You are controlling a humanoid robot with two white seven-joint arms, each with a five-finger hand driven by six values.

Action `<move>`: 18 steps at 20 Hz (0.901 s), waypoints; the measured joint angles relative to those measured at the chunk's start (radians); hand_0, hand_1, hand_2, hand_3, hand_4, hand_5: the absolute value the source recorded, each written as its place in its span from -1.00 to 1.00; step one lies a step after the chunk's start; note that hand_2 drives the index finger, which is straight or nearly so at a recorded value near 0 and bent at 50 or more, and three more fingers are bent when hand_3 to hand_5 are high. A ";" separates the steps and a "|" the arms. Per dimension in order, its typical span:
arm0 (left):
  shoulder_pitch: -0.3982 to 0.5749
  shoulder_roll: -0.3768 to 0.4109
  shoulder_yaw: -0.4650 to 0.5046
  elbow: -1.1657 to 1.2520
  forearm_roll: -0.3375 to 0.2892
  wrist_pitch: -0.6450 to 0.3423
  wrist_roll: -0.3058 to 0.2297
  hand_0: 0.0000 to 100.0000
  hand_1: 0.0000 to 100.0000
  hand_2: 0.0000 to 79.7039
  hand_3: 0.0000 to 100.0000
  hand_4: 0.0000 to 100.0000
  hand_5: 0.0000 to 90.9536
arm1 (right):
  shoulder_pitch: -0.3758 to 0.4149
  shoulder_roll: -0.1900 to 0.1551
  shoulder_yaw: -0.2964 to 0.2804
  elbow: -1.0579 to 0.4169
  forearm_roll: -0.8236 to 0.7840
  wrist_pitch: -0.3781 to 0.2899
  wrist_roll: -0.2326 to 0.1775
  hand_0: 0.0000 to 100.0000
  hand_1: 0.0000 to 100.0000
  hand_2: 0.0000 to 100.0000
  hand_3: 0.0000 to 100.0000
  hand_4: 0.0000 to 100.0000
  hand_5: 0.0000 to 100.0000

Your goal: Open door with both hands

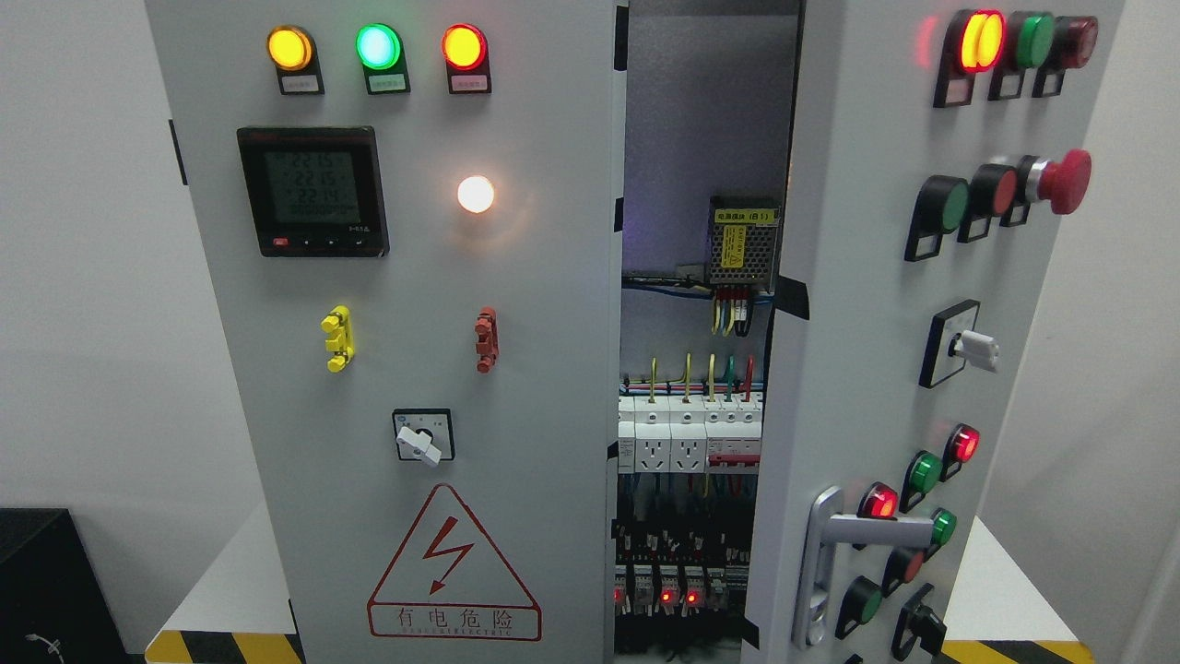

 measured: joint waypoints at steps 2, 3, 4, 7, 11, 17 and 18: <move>0.000 0.000 0.000 0.000 0.000 0.000 0.000 -1.00 -1.00 -1.00 -1.00 -1.00 -1.00 | 0.000 0.000 0.000 0.000 0.000 0.000 0.000 -1.00 -1.00 -1.00 -1.00 -1.00 -1.00; 0.000 0.000 0.000 0.000 0.000 0.000 0.000 -1.00 -1.00 -1.00 -1.00 -1.00 -1.00 | 0.000 0.000 0.000 0.000 0.000 0.000 0.000 -1.00 -1.00 -1.00 -1.00 -1.00 -1.00; 0.000 0.000 0.000 0.000 0.000 0.000 0.000 -1.00 -1.00 -1.00 -1.00 -1.00 -1.00 | 0.000 0.000 0.000 0.000 0.000 0.000 0.000 -1.00 -1.00 -1.00 -1.00 -1.00 -1.00; 0.000 0.001 0.000 0.000 0.000 0.000 -0.004 -1.00 -1.00 -1.00 -1.00 -1.00 -1.00 | 0.000 0.000 0.000 0.000 0.000 0.000 0.000 -1.00 -1.00 -1.00 -1.00 -1.00 -1.00; 0.025 0.034 0.002 -0.055 0.037 -0.052 -0.216 -1.00 -1.00 -1.00 -1.00 -1.00 -1.00 | 0.000 0.000 0.000 0.000 0.000 0.000 0.000 -1.00 -1.00 -1.00 -1.00 -1.00 -1.00; 0.191 0.275 -0.006 -0.386 0.537 -0.089 -0.732 -1.00 -1.00 -1.00 -1.00 -1.00 -1.00 | 0.000 0.000 0.000 0.000 0.000 0.000 0.000 -1.00 -1.00 -1.00 -1.00 -1.00 -1.00; 0.233 0.344 -0.004 -0.450 0.661 -0.090 -0.781 -1.00 -1.00 -1.00 -1.00 -1.00 -1.00 | 0.000 0.000 0.000 0.000 0.000 0.000 0.001 -1.00 -1.00 -1.00 -1.00 -1.00 -1.00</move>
